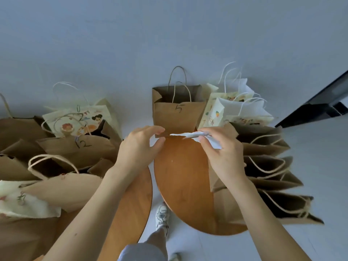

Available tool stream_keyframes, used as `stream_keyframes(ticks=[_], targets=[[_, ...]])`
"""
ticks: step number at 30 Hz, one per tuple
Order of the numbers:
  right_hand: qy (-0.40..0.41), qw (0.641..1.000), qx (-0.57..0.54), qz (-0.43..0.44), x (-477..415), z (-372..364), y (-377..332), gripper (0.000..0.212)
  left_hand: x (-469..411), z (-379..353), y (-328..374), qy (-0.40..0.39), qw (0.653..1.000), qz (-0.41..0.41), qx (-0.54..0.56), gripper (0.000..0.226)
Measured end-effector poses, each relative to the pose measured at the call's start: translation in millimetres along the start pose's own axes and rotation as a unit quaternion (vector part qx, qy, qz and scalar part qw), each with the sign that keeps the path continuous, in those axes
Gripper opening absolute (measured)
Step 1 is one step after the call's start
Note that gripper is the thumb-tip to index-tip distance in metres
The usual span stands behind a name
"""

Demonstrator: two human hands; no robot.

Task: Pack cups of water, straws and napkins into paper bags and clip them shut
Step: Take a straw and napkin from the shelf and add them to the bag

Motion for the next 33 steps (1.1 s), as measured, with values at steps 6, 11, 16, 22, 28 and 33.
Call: stream_keyframes(ticks=[6,11,16,22,28,33], targets=[[0.028,1.000,-0.005,0.006,-66,-22,39,0.025,-89,-27,-18,-0.021,0.999,0.017,-0.023,0.028],[0.048,0.998,-0.023,-0.024,-106,-30,74,0.014,-148,-43,-16,-0.033,0.998,0.046,-0.037,0.023],[0.063,0.998,-0.020,-0.019,-143,-44,104,0.016,-194,-64,-41,0.006,0.993,0.115,-0.037,0.028],[0.040,0.998,-0.043,-0.016,-178,-64,132,0.015,-223,-89,-70,0.002,0.980,0.175,-0.095,0.037],[-0.046,0.995,-0.085,-0.031,-197,-103,148,0.020,-225,-116,-100,-0.155,0.944,0.229,-0.180,0.100],[-0.112,0.989,-0.093,-0.033,-198,-137,148,0.027,-218,-123,-111,-0.197,0.930,0.232,-0.205,0.123]])
Point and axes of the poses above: each hand's wrist, its own x-axis away from the middle knuckle, its own z-axis out of the back of the hand, y = z × x, the point moved 7 cm from there along -x, towards the middle knuckle, and after that the axes turned 10 degrees about x, right-handed, at the moved point
